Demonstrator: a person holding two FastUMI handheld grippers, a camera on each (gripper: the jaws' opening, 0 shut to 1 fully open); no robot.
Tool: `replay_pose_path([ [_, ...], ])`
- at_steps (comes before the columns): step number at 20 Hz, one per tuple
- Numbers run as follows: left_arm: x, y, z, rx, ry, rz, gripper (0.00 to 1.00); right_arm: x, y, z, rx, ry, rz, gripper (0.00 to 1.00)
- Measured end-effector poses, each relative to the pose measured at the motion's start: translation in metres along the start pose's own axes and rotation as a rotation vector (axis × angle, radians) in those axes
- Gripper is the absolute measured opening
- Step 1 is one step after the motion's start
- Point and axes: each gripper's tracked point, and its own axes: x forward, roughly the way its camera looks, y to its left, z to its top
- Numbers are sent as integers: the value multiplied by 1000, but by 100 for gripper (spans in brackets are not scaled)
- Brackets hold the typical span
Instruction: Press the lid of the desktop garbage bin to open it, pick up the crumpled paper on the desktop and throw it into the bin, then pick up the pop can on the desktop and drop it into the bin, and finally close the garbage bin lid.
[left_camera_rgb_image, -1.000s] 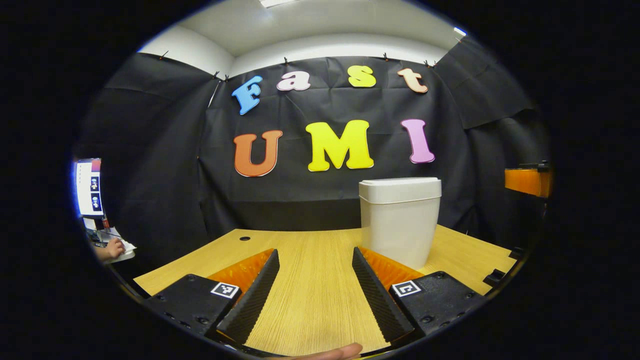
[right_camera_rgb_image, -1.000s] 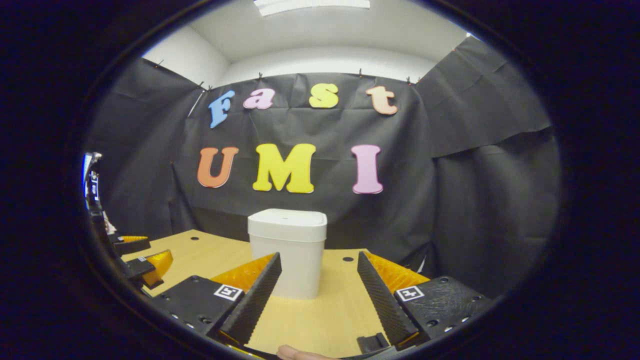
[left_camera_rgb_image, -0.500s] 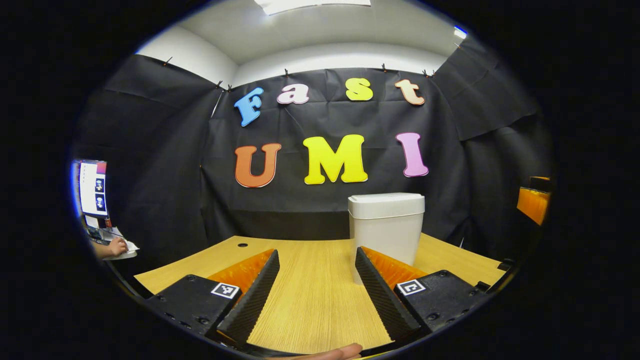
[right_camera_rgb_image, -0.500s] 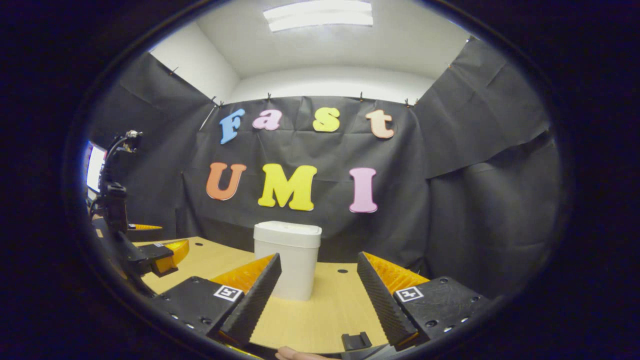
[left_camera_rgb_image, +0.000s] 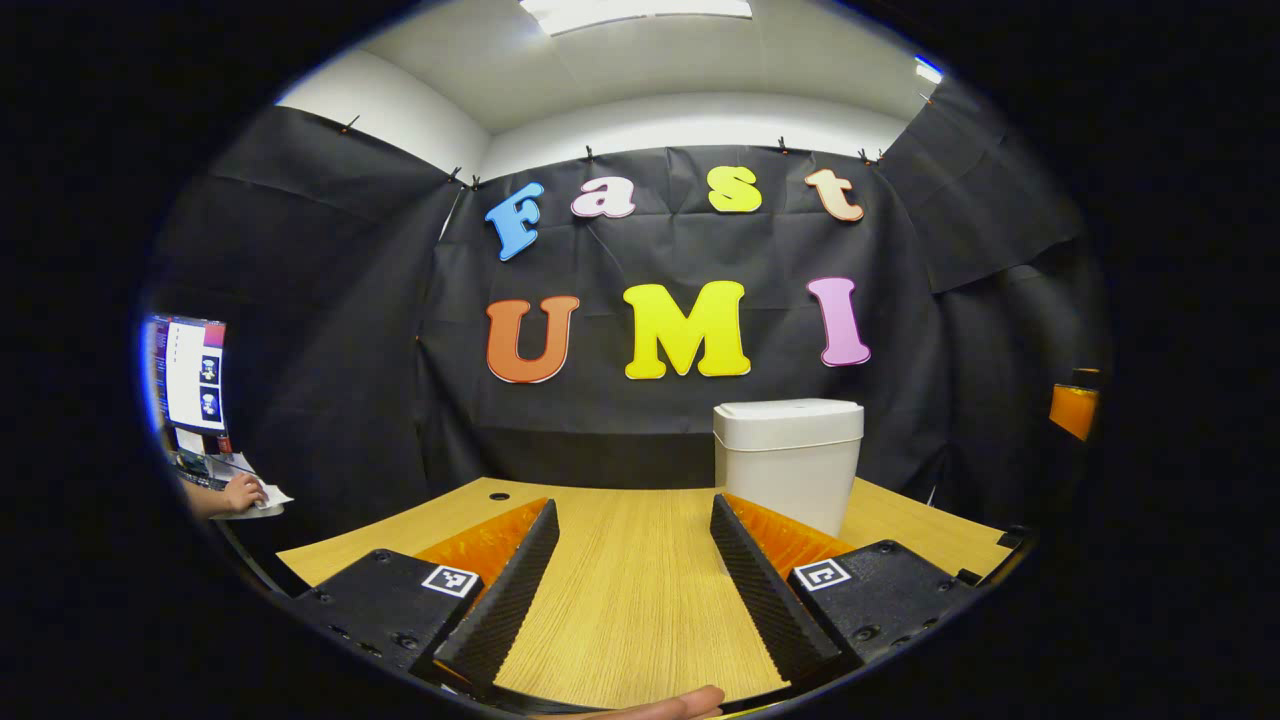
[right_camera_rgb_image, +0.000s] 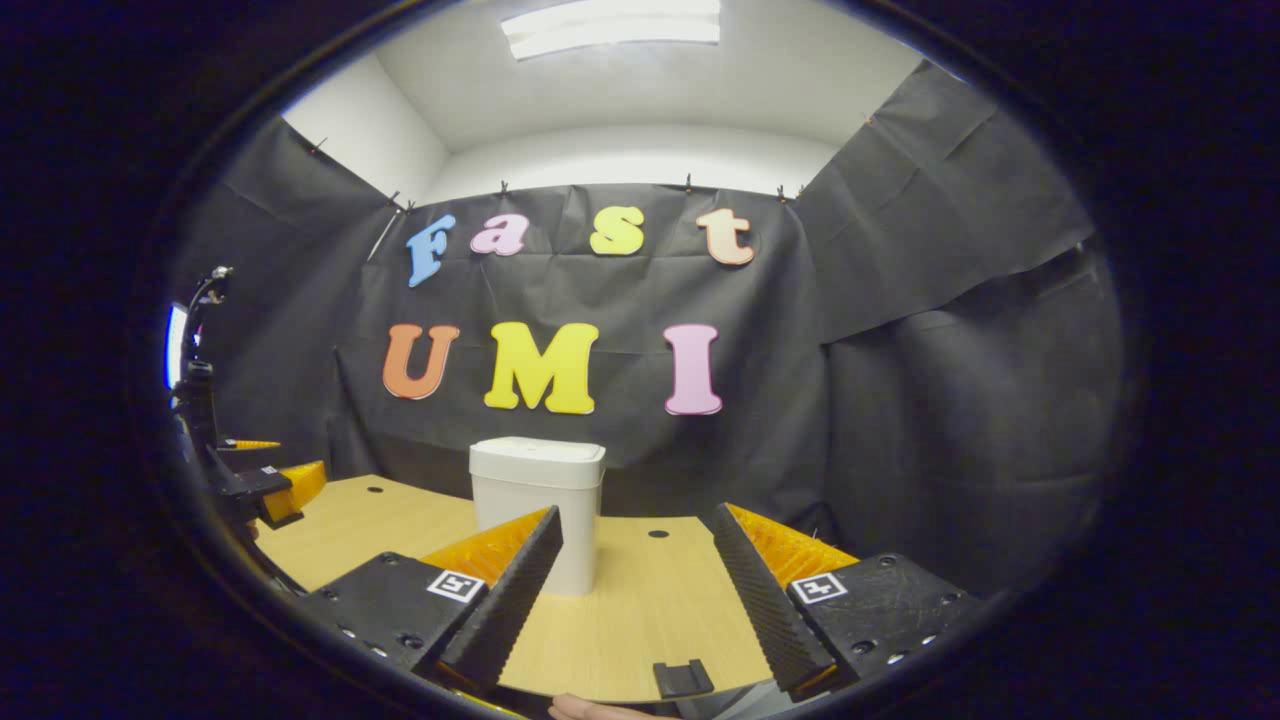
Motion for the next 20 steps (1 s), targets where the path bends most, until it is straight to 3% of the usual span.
replay_pose_path([
  [6, 8, -6, -13, -35, 39, -30, 98, 7, 9, -16, 43, 36, 20, 95],
  [20, 15, -13, -31, -37, 100, -46, 99, 11, 34, -37, -20, 85, 79, 95],
])
